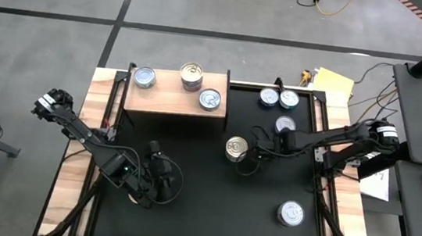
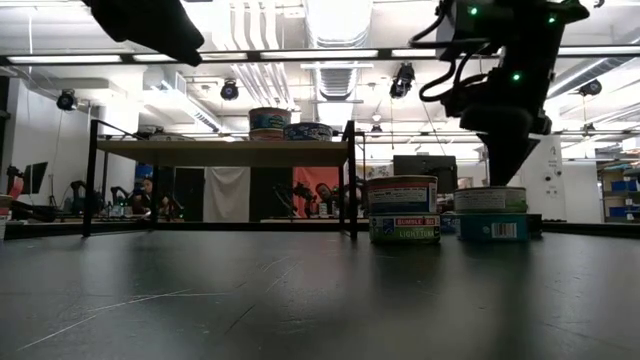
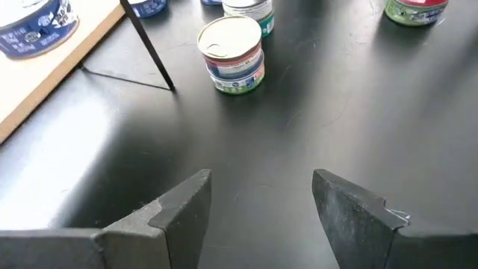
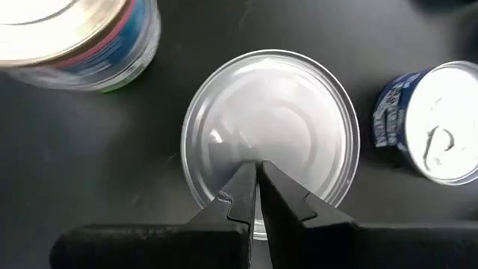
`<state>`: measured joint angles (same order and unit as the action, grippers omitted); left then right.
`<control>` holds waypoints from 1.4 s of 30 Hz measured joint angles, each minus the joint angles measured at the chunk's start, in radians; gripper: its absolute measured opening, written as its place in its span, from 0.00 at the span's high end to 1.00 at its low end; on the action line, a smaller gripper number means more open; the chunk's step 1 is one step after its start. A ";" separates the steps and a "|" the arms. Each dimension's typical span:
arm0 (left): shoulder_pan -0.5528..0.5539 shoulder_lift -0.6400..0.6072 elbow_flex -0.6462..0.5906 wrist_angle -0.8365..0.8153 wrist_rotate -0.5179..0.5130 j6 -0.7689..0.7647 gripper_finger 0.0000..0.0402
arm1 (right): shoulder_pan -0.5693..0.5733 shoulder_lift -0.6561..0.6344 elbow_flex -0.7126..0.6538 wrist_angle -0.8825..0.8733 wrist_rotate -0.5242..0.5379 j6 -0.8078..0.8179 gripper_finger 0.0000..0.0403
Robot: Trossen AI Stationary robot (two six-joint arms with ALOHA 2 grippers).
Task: Stack canned seafood by type on shelf
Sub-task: Stack the green/white tuna can on top of the other green/white tuna can on the shelf
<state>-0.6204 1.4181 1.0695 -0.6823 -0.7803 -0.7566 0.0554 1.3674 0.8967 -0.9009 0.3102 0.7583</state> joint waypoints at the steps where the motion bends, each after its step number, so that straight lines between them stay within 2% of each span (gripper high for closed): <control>1: 0.000 0.000 0.000 0.000 -0.006 0.012 0.46 | 0.007 0.000 0.000 0.000 -0.011 0.002 0.97; 12: 0.000 0.000 0.000 0.000 -0.027 0.067 0.46 | 0.122 -0.002 0.001 0.008 -0.109 0.085 0.97; 18: 0.000 0.000 0.000 0.000 -0.051 0.067 0.46 | 0.179 -0.011 0.001 0.076 -0.143 0.090 0.97; 25: 0.000 0.000 0.000 0.011 -0.050 0.064 0.46 | 0.208 -0.109 0.026 0.062 -0.035 0.105 0.97; 32: 0.000 0.000 0.000 0.023 -0.049 0.043 0.46 | 0.206 -0.181 0.019 -0.090 0.071 0.181 0.97; 42: -0.001 0.000 0.000 0.038 -0.049 0.041 0.46 | 0.212 -0.161 -0.086 -0.071 0.064 0.314 0.97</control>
<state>-0.6212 1.4178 1.0691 -0.6438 -0.8288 -0.7155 0.2669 1.2064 0.8105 -0.9722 0.3744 1.0728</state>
